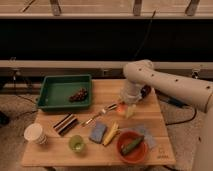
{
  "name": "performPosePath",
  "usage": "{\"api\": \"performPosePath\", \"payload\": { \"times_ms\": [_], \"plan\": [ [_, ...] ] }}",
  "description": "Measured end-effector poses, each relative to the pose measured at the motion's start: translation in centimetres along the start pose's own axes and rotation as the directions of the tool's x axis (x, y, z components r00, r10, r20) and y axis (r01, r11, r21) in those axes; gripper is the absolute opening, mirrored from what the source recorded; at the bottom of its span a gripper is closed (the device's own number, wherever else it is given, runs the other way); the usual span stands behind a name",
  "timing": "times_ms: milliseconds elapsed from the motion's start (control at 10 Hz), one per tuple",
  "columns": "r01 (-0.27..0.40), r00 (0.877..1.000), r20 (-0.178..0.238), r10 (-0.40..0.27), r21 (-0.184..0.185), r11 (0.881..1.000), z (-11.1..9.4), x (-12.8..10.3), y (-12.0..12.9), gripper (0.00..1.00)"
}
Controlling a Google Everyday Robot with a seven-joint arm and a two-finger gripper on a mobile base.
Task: Place apple in plastic cup
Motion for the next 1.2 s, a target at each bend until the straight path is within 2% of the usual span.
{"api": "performPosePath", "payload": {
  "times_ms": [300, 500, 1200],
  "plan": [
    [0.083, 0.997, -0.01, -0.083, -0.005, 0.997, 1.5, -3.5, -0.7, 0.0],
    [0.123, 0.992, -0.012, -0.123, -0.011, 0.992, 2.2, -5.0, -0.6, 0.0],
    [0.132, 0.991, -0.011, -0.132, -0.009, 0.991, 2.2, -5.3, -0.7, 0.0]
  ]
}}
